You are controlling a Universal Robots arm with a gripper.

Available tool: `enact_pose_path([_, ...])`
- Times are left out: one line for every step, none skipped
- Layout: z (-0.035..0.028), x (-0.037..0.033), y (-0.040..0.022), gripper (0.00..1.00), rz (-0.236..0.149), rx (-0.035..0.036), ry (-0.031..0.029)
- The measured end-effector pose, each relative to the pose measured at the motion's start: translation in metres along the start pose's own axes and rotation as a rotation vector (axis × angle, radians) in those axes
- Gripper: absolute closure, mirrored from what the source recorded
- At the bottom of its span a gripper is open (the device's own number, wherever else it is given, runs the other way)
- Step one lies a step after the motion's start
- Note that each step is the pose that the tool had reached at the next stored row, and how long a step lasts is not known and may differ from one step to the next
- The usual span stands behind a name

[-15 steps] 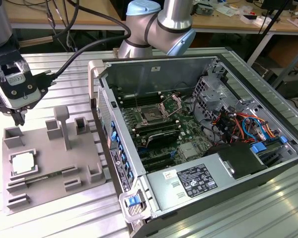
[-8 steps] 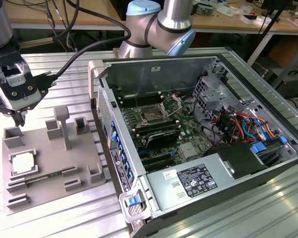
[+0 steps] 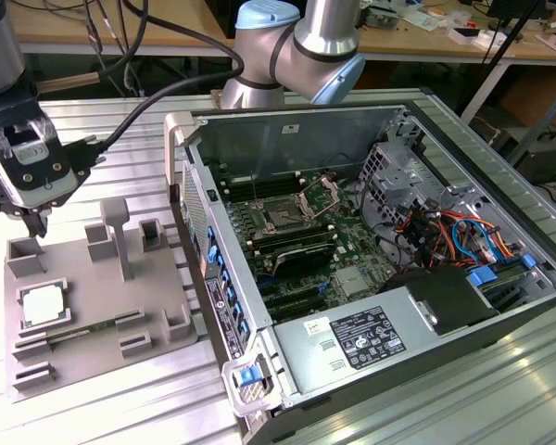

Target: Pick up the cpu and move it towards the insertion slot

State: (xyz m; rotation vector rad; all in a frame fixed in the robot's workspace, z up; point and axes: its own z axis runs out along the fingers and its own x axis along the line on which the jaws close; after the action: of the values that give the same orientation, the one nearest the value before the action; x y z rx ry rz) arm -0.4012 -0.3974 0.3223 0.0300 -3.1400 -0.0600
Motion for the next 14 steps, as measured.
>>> enact_pose_path([0.0002,0.0000,-0.0001,0.89,0.000,0.0000,0.0000])
enact_pose_path([0.0005,0.0000,-0.0001,0.89,0.000,0.0000,-0.0001])
enact_pose_path([0.0007,0.0000,-0.0002,0.89,0.000,0.0000,0.0000])
enact_pose_path([0.0011,0.0000,-0.0003,0.89,0.000,0.0000,0.0000])
enact_pose_path([0.0014,0.0000,-0.0004,0.89,0.000,0.0000,0.0000])
enact_pose_path([0.0018,0.0000,-0.0005,0.89,0.000,0.0000,-0.0001])
enact_pose_path([0.0020,0.0000,-0.0005,0.89,0.000,0.0000,0.0000])
enact_pose_path([0.0022,0.0000,-0.0006,0.89,0.000,0.0000,-0.0001])
enact_pose_path([0.0025,0.0000,-0.0007,0.89,0.000,0.0000,-0.0001])
enact_pose_path([0.0027,0.0001,-0.0008,0.89,0.000,0.0000,0.0000])
enact_pose_path([0.0029,0.0001,-0.0008,0.89,0.000,0.0000,-0.0001])
enact_pose_path([0.0032,0.0002,-0.0008,0.89,0.000,0.0000,0.0000])
enact_pose_path([0.0034,0.0002,-0.0009,0.89,0.000,0.0000,0.0000])
enact_pose_path([0.0037,0.0002,-0.0010,0.89,0.000,0.0000,-0.0001])
